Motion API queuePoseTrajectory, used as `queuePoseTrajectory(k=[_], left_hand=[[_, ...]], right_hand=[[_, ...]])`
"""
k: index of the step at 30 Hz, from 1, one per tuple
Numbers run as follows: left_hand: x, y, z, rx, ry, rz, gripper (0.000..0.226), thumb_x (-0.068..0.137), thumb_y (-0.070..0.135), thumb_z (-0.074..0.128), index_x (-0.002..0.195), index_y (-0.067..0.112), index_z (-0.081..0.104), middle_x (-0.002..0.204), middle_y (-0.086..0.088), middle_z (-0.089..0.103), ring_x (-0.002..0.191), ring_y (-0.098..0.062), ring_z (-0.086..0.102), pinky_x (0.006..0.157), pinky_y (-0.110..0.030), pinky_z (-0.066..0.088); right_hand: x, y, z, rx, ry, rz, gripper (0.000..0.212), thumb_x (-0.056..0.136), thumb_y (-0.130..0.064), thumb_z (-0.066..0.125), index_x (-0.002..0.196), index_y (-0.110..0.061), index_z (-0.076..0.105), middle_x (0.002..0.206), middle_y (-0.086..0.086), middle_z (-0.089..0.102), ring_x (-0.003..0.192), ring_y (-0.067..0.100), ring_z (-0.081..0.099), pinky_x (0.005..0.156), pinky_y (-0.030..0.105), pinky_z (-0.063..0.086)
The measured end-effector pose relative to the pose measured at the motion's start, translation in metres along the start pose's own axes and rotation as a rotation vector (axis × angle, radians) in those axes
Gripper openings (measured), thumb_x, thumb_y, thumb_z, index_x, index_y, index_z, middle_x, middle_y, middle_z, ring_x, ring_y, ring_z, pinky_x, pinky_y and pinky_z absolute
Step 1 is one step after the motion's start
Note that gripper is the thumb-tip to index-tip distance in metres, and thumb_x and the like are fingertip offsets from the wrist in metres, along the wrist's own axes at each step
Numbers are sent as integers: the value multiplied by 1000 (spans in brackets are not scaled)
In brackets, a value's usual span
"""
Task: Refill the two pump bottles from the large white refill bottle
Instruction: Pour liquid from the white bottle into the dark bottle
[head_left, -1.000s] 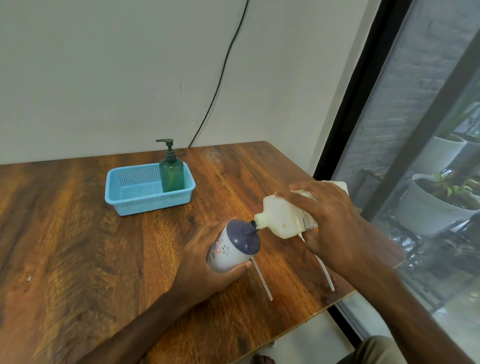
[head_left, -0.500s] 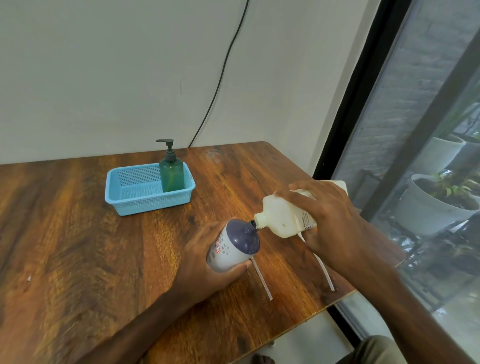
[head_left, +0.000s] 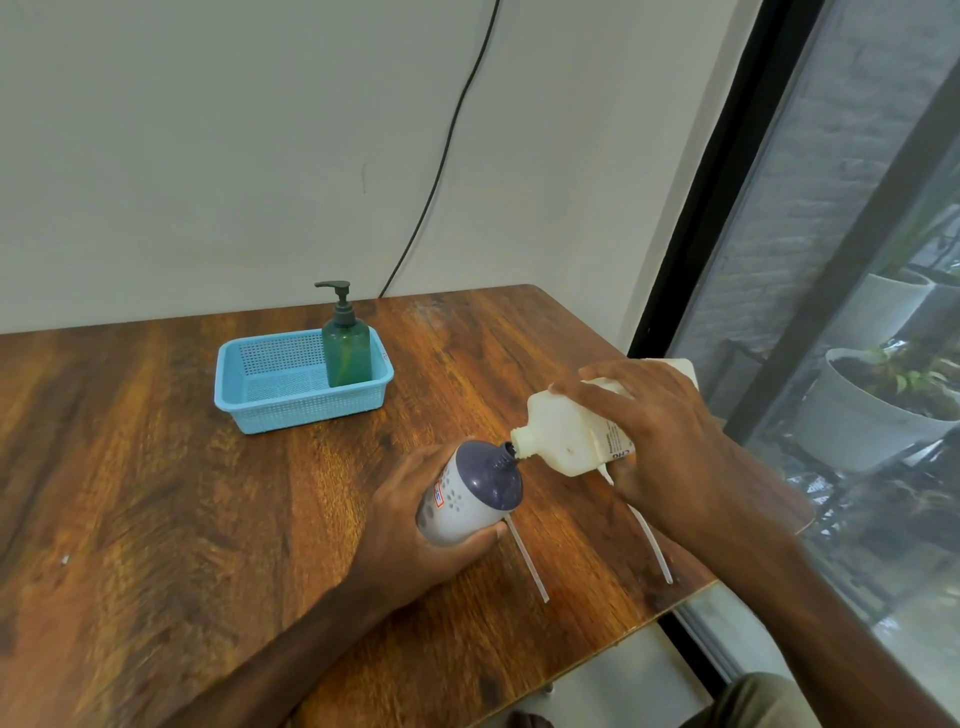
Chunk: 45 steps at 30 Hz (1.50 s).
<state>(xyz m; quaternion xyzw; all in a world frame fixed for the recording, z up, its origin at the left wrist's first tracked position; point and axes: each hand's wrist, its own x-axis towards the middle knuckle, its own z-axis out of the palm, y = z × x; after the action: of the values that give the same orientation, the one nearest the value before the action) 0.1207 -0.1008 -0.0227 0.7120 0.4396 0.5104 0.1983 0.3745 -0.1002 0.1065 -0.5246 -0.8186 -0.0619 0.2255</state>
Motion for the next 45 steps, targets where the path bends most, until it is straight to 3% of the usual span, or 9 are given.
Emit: queuePoseTrajectory(k=[8,13,22,30,33,40,45], left_hand=[[0,0,0,7,0,3,84,68,48,97,139,22,61,131,15,63,121,-11,63,98,-29,55],[-1,2,-1,7,0,3,84,67,47,97,139,22,61,131,16,63,121,-8,63,97,-20,52],[-1,1,0,11,8,12,83,67,46,98,138,22,61,130,16,63,120,-8,63,98,-18,51],[-1,0,-1,22,7,10,83,67,47,97,139,25,60,130,17,62,121,-6,62,97,-19,52],[-1,1,-1,19,12,14,83,67,46,97,139,28,60,131,19,62,121,-5,62,97,-21,52],[-1,-2,0,31,7,8,85,68,50,96,140,26,60,133,17,62,123,-8,62,99,-30,55],[-1,-2,1,17,6,5,83,68,49,96,140,28,59,132,19,61,122,-8,62,98,-29,55]], right_hand=[[0,-1,0,-11,-2,2,82,63,-12,96,137,-25,63,139,11,62,132,38,54,106,42,28],[1,-2,-2,-8,-15,7,81,66,-16,94,139,-28,61,142,9,60,135,35,51,111,49,34],[2,-3,-1,-51,36,-46,85,54,-14,100,132,-23,67,131,14,67,123,42,60,100,58,44],[4,-7,-6,-35,-30,0,82,65,-16,95,139,-29,61,142,10,60,135,36,51,111,48,31],[3,-6,-7,-50,-17,-13,83,63,-16,96,138,-28,62,139,11,62,132,37,53,109,53,36],[4,-7,-6,-46,-29,6,80,67,-16,94,139,-28,61,143,10,60,135,36,51,106,38,22],[5,-6,-5,-30,-43,1,80,65,-14,95,137,-25,63,139,12,62,132,39,54,107,41,26]])
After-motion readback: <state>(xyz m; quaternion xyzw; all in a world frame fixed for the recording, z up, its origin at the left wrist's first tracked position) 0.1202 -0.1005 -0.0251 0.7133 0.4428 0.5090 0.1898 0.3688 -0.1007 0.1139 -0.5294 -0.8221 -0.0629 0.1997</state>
